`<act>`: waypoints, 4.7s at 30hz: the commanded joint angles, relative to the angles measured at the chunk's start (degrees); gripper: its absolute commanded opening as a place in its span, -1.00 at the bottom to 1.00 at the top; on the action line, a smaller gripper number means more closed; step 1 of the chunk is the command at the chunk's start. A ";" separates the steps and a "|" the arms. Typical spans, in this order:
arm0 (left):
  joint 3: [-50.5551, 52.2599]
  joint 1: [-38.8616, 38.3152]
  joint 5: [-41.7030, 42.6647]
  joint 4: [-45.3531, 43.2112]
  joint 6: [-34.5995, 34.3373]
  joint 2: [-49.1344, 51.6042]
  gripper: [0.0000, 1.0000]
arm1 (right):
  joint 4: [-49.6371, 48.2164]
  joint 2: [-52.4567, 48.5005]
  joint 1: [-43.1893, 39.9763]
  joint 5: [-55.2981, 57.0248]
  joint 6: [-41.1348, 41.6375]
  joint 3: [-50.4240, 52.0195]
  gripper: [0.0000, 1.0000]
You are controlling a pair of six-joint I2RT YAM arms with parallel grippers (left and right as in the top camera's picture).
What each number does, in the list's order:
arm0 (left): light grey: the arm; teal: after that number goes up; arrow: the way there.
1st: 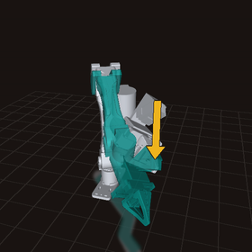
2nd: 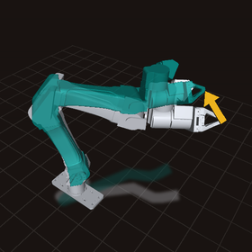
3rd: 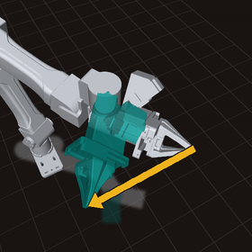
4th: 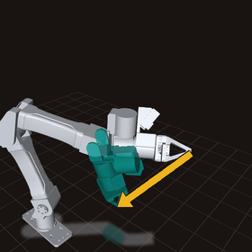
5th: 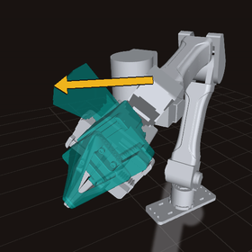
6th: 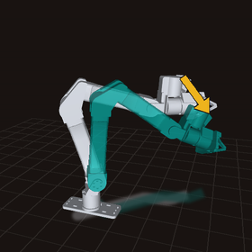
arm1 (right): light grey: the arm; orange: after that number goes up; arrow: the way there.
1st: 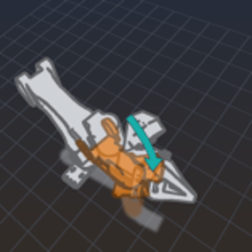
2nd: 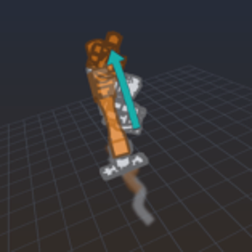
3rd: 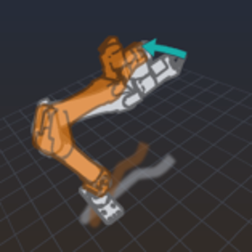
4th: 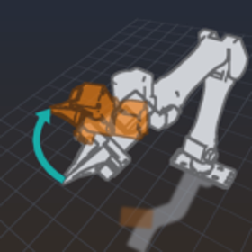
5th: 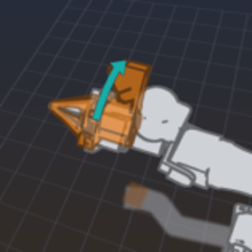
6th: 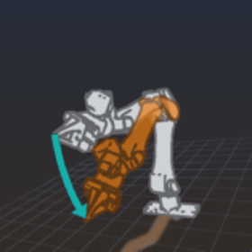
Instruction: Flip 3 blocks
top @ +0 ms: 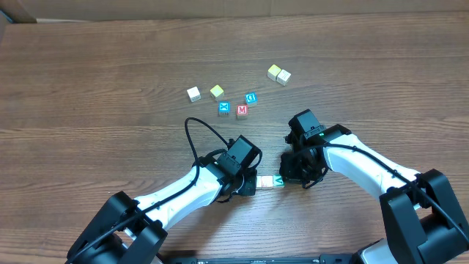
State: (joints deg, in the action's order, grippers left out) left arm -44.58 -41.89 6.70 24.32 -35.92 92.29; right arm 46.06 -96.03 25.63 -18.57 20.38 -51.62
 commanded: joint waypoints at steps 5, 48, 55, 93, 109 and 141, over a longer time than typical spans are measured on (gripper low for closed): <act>0.33 0.24 2.75 -0.35 -1.92 0.42 -0.91 | -0.90 0.96 0.26 -0.83 -2.19 0.24 -0.92; 0.33 -0.11 4.96 0.94 -19.85 0.50 -0.91 | -6.54 0.76 3.67 -0.83 -6.67 0.24 -0.92; 0.33 -0.90 4.90 0.87 -22.05 0.50 -0.92 | -7.87 0.76 3.67 -0.83 -6.69 0.24 -0.92; 0.33 -0.94 6.49 -0.15 -27.58 0.50 -0.92 | -10.82 -4.26 3.67 0.48 -5.38 0.24 -0.92; 0.33 -5.05 5.18 -0.15 -28.04 0.50 -0.92 | -11.32 -5.38 3.67 0.48 -5.40 0.24 -0.92; 0.33 -5.07 4.31 -0.15 -28.63 0.50 -0.91 | -12.39 -6.36 3.67 1.11 -6.91 0.24 -0.92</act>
State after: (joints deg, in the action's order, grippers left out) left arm -43.75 -46.52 10.52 26.04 -64.25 92.42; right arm 34.00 -99.50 27.53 -14.66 13.74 -51.75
